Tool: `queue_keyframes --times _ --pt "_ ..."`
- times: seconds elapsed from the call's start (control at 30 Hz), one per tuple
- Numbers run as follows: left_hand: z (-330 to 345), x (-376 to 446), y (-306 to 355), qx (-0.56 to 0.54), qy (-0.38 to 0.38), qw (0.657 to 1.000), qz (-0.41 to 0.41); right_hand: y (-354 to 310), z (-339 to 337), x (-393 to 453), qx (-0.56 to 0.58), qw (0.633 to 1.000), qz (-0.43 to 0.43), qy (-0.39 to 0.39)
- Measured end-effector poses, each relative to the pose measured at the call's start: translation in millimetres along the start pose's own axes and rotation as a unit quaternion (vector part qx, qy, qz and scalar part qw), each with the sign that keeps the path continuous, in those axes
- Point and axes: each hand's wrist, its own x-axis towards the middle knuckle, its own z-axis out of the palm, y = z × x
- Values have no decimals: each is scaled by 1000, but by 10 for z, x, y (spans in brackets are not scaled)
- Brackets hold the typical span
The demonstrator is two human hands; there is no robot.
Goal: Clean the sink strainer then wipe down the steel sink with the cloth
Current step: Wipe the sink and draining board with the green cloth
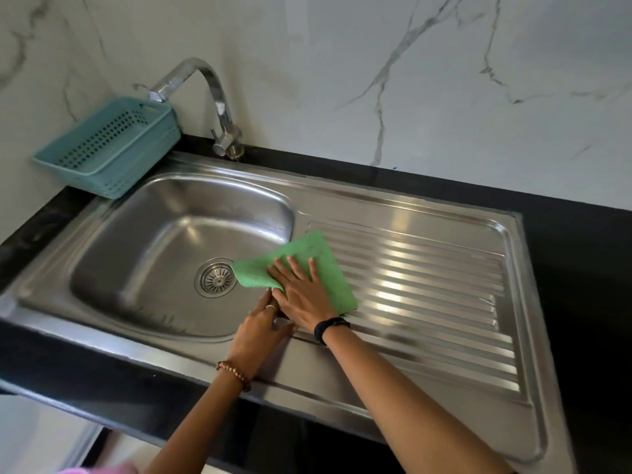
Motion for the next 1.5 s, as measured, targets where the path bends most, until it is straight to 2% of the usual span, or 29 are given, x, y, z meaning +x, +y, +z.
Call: queue_keyframes --times 0.13,0.23,0.3,0.4,0.5,0.6,0.8,0.9,1.0,1.07,1.17,1.33,1.5 --pt "108 -110 68 7 43 999 25 228 -26 -312 75 996 26 29" --pt "282 -201 300 43 73 992 92 575 -72 -705 98 991 69 60" --pt "421 -213 526 51 43 989 135 868 -117 -1041 90 988 99 71" --pt "682 -197 884 86 -43 982 165 1333 -210 -1575 78 981 158 82" --pt "916 -269 1184 150 -102 971 155 1736 -345 -2086 67 965 237 95" --pt "962 -302 1242 200 -99 964 146 1879 -413 -2347 72 952 284 88" --pt "885 -298 1187 191 -100 963 160 1703 -240 -2491 71 940 313 115" --pt "796 -281 1043 189 -65 968 154 1647 -179 -2543 72 938 320 116" --pt "619 -228 776 155 10 984 91 1588 -207 -2431 78 931 337 116" --pt "464 -192 589 142 45 989 14 1515 -223 -2290 74 935 329 110" --pt "270 -158 295 101 41 991 -80 1292 -240 -1899 105 953 270 89" --pt "215 -142 117 80 53 993 -64 690 -140 -1023 90 986 133 44" --pt "215 -77 123 89 52 992 -73 254 -107 -322 69 997 44 1"
